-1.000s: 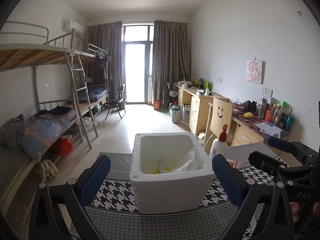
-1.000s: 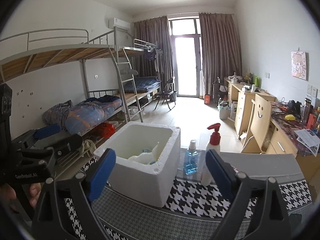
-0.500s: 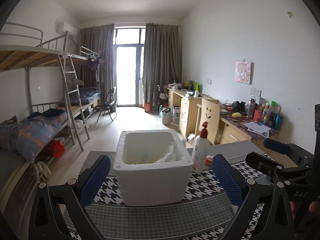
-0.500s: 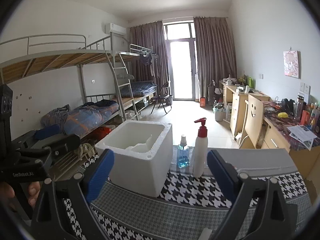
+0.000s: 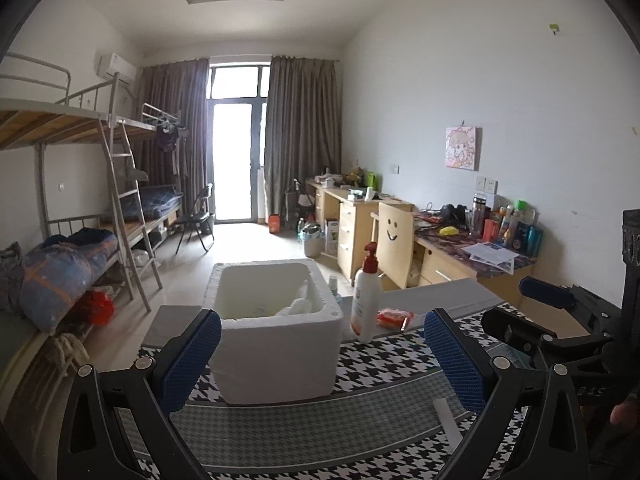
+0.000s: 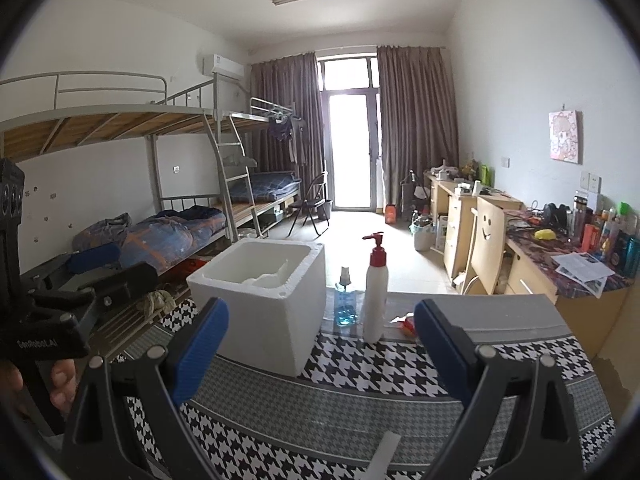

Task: Organize soft objects
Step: 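Move both grippers over the table toward the white strip and grey cloth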

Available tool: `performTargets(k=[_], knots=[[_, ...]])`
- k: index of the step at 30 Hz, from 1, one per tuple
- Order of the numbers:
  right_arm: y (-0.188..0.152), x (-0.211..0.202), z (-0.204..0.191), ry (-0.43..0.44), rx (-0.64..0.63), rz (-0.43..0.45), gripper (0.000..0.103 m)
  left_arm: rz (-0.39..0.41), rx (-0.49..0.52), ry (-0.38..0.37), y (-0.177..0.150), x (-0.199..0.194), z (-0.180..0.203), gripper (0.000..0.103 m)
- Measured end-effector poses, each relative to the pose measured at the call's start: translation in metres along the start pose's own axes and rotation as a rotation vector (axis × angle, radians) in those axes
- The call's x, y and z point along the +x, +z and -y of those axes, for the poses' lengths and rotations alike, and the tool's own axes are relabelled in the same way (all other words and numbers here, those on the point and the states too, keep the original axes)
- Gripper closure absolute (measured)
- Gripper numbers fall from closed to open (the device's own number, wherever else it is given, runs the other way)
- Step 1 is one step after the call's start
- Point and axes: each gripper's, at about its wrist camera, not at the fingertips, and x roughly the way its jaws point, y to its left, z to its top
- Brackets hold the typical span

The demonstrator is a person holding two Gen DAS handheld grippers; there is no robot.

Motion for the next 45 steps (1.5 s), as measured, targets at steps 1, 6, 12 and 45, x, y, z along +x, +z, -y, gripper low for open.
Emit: performTargets(k=[1, 6, 12, 45], knots=[[-0.001, -0.001, 0.002, -0.002, 0.002, -0.001, 0.007, 0.003, -0.001, -0.002, -0.001, -0.001, 0.001, 0.001], [-0.005, -0.008, 0.004, -0.025, 0.007, 0.003, 0.007, 0.006, 0.01, -0.012, -0.007, -0.004, 0.007, 0.001], [-0.014, -0.016, 0.007, -0.042, 0.012, 0.007, 0.007, 0.007, 0.021, -0.028, -0.016, -0.007, 0.014, 0.001], [-0.078, -0.059, 0.036, -0.202, 0.087, -0.015, 0.007, -0.058, 0.038, -0.189, -0.069, 0.0, 0.065, 0.001]])
